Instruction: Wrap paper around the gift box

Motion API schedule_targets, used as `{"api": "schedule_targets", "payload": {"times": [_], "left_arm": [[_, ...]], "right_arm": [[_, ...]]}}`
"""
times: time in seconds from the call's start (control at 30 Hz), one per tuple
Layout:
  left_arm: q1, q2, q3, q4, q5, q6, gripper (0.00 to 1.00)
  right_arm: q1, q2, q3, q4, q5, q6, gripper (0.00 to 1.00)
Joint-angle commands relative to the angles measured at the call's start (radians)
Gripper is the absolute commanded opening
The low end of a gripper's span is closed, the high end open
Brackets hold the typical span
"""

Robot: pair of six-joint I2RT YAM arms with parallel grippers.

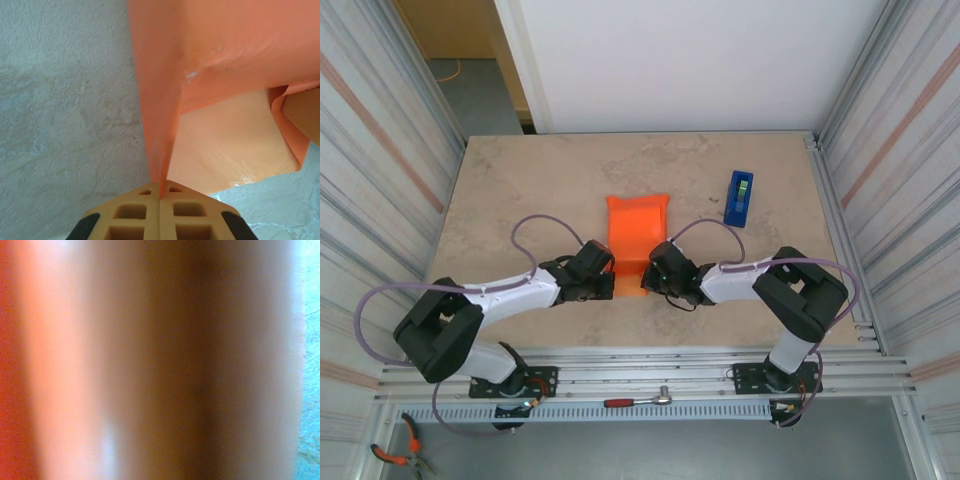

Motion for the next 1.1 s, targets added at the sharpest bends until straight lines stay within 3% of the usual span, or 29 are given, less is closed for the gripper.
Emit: {"api": "schedule_targets", "payload": {"times": [0.0, 0.27, 0.53, 0.87, 0.93, 1.07], "left_arm": [[-0.009, -0.005, 0.038, 0.007, 0.016, 0.005, 0.00], [-0.008, -0.036, 0.033, 0.096, 0.069, -0.082, 0.00], [-0.008, -0.059, -0.066, 0.349, 0.066, -0.186, 0.00], [-0.010, -0.006, -0.156, 0.603, 0.040, -0.194, 0.02], [-0.011, 0.012, -0.155, 0.623, 0.039, -0.191, 0.10], [-0.018, 0.040, -0.149, 0.628, 0.033, -0.187, 0.36]], "right_arm": [[0.007, 0.011, -0.021, -0.031, 0.004, 0.026, 0.00], [0.007, 0.018, -0.021, -0.031, 0.005, 0.026, 0.00], [0.007, 0.023, -0.018, -0.028, 0.000, 0.027, 0.00], [0.009, 0.037, -0.015, -0.018, -0.005, 0.029, 0.00], [0.008, 0.038, -0.015, -0.019, -0.007, 0.029, 0.00], [0.009, 0.033, -0.016, -0.019, -0.006, 0.029, 0.00]]}}
